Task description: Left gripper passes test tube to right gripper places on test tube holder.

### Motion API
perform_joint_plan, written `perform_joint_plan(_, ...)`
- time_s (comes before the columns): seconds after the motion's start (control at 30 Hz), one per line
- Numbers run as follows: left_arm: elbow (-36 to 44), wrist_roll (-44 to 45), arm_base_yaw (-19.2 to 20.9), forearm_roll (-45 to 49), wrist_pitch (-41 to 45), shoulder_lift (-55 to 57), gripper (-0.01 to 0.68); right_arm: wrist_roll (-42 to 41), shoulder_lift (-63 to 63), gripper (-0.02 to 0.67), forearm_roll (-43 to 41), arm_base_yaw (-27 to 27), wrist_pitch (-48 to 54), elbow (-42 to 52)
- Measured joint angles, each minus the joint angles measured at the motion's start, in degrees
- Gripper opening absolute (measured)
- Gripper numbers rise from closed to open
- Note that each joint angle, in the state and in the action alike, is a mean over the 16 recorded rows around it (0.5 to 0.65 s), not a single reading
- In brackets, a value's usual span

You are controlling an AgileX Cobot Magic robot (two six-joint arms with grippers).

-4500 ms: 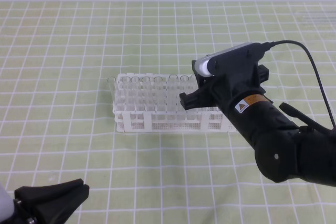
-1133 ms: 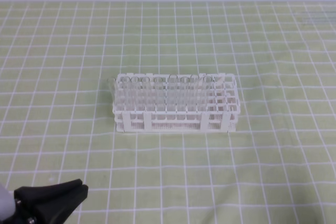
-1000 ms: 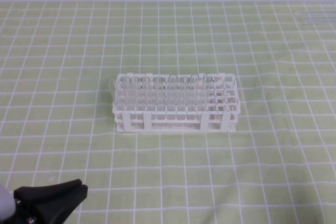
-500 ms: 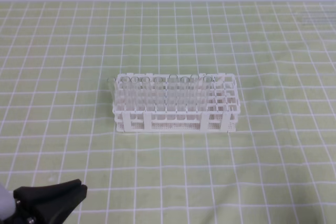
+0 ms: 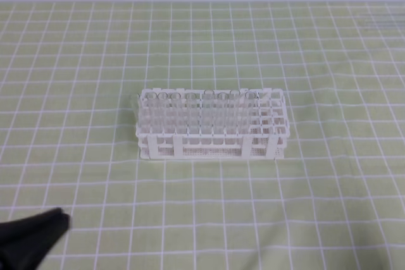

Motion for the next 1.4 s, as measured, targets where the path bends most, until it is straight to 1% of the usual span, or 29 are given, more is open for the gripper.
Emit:
perform_joint_plan(0.1, 0.2, 2.6, 4.0, -2.5, 1.4, -4.5, 0.017, 0.0, 0.0, -0.017, 0.1, 0.0, 0.0, 0.0)
perform_joint_plan(0.17, 0.3, 5.5, 8.1, -5.6, 1.8, -7.7, 0.013, 0.0, 0.0, -0.017, 0.1, 0.0, 0.0, 0.0)
perform_joint_plan(0.27, 0.7, 11.0, 16.2, -11.8, 1.4, -12.4, 0.005, 0.0, 0.0, -0.017, 0.2, 0.0, 0.0, 0.0)
perform_joint_plan(0.47, 2.3, 22.9, 36.4, -26.1, -3.0, -18.9, -0.001, -0.1, 0.0, -0.017, 0.3, 0.0, 0.0, 0.0)
perform_joint_plan(0.53, 2.9, 27.3, 42.3, -30.4, -4.7, -20.2, -0.002, -0.1, 0.0, -0.017, 0.3, 0.0, 0.0, 0.0)
perform_joint_plan(0.63, 4.2, 34.2, 49.8, -36.0, -7.4, -21.2, -0.002, -0.1, 0.0, -0.017, 0.3, 0.0, 0.0, 0.0)
perform_joint_plan(0.7, 5.2, 37.6, 53.5, -38.8, -8.7, -21.3, -0.002, -0.1, 0.0, -0.017, 0.3, 0.0, 0.0, 0.0)
perform_joint_plan(0.8, 7.3, 41.2, 56.9, -41.5, -10.3, -21.3, -0.002, -0.1, 0.0, -0.017, 0.3, 0.0, 0.0, 0.0)
perform_joint_plan(0.9, 9.4, 44.0, 58.2, -42.7, -10.5, -21.1, -0.002, -0.1, 0.0, -0.017, 0.3, 0.0, -0.1, 0.0)
perform_joint_plan(1.07, 13.0, 46.4, 58.1, -42.9, -9.8, -20.9, -0.002, -0.1, 0.0, -0.017, 0.3, 0.0, -0.1, 0.0)
perform_joint_plan(1.23, 15.5, 45.1, 57.2, -42.8, -8.4, -21.0, -0.002, -0.1, 0.0, -0.017, 0.3, 0.0, -0.1, 0.0)
perform_joint_plan(1.4, 16.1, 44.7, 55.7, -42.8, -6.6, -21.1, -0.002, -0.1, 0.0, -0.017, 0.4, 0.0, -0.1, 0.0)
